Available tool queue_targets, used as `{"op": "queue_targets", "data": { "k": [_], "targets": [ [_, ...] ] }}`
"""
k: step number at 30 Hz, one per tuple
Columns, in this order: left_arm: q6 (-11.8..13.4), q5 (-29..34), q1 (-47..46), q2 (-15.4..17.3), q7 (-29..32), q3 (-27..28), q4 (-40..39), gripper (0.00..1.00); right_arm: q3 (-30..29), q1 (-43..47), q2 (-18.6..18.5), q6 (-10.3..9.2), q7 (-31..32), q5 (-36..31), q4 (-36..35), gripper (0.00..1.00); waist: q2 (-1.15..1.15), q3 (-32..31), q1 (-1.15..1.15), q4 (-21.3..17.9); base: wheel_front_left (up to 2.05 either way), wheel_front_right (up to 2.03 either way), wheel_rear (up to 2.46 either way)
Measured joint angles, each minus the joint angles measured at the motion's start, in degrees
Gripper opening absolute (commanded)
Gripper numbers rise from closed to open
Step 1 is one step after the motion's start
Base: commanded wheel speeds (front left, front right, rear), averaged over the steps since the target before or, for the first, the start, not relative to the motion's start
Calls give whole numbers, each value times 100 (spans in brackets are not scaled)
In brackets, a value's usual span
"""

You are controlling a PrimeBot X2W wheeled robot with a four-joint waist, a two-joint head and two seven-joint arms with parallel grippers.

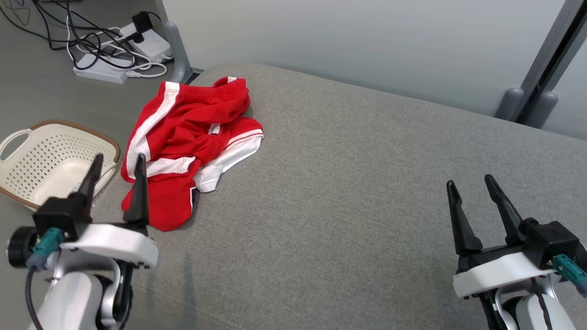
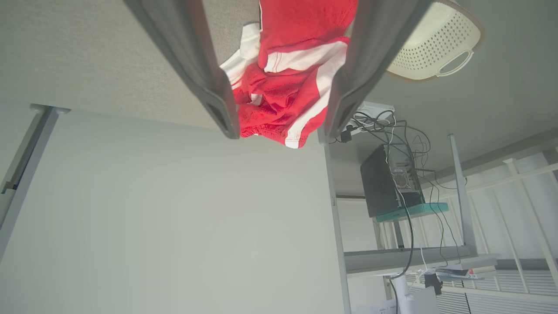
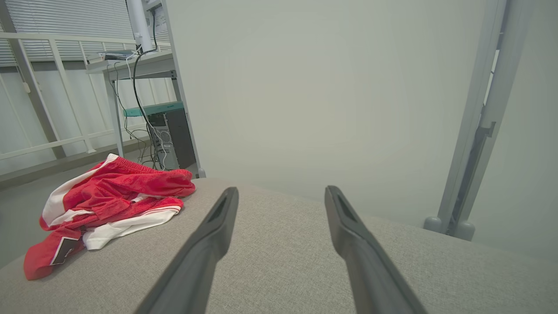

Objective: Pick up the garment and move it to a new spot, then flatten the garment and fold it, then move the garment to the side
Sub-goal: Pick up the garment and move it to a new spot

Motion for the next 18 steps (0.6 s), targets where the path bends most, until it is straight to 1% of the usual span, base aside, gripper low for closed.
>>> {"op": "queue_targets", "data": {
  "k": [3,5,7,12,14,18],
  "targets": [
    [-11,-30,-439,119,131,93,-69,100,47,-94,-7,1,23,-2,-60,100,0,100,0,-50,0,0,0],
    [-73,-73,-821,182,250,147,-53,100,93,-146,-18,1,70,-15,-100,100,0,190,0,-107,0,0,0],
    [-213,-172,-1220,259,414,191,142,100,138,-203,-54,0,115,-32,-154,100,0,298,0,-178,0,0,0],
    [-586,-459,-2070,368,920,182,1157,100,244,-413,-165,1,224,-65,-290,100,0,643,0,-415,0,0,0],
    [-750,-623,-2397,348,1051,182,1630,100,276,-526,-233,0,272,-76,-359,100,0,831,0,-511,0,0,0],
    [-976,-787,-3060,370,1312,223,2619,100,378,-790,-331,0,364,-90,-479,100,0,1252,0,-724,0,0,0]
  ]
}}
